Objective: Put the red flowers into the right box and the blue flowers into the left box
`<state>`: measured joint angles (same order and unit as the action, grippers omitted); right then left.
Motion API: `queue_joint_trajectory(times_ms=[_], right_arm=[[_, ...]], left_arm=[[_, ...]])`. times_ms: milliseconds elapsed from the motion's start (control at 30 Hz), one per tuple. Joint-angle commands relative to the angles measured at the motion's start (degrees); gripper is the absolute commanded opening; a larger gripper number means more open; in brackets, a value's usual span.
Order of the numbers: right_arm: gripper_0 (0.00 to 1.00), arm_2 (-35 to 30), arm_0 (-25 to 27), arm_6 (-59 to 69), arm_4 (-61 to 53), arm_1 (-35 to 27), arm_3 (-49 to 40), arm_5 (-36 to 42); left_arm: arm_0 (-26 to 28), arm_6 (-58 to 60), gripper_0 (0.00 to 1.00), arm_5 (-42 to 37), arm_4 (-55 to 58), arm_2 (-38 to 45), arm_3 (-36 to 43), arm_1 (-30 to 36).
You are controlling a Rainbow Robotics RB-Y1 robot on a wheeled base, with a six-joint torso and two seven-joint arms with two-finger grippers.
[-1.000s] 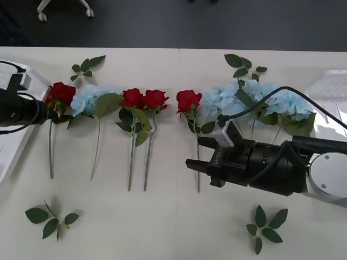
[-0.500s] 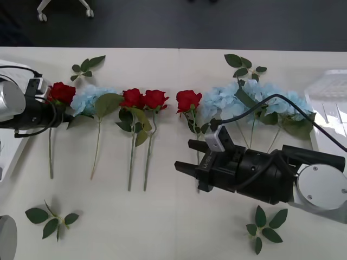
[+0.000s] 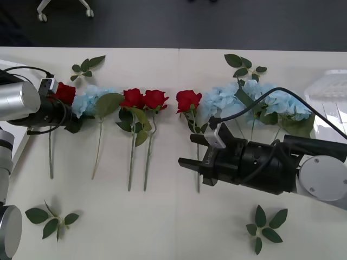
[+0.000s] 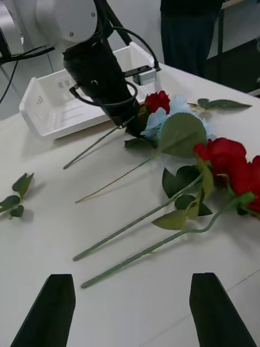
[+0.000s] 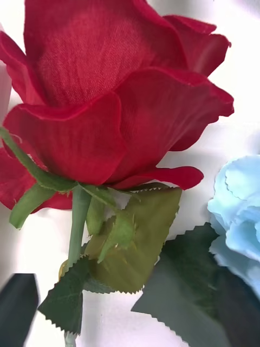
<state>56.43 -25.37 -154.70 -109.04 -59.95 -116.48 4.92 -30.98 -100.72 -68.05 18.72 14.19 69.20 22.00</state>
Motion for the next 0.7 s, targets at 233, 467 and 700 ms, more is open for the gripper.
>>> queue_joint_trajectory(times_ms=[233,467,700], right_arm=[[0.62,-1.32,-0.47,42.2,30.81,-2.37,-6.92,-0.7],[0.62,-1.32,-0.47,51.17,43.65,2.47,-6.12,-1.4],[0.62,-0.97,-0.47,52.75,50.24,7.21,-4.1,-1.31]], left_arm=[[-1.27,-1.67,0.01,0.37,0.79,0.58,0.93,0.5],[-1.18,-1.67,0.0,0.37,0.44,1.28,1.02,0.59],[-0.66,-2.2,0.0,-0.68,4.93,5.06,3.39,0.68]])
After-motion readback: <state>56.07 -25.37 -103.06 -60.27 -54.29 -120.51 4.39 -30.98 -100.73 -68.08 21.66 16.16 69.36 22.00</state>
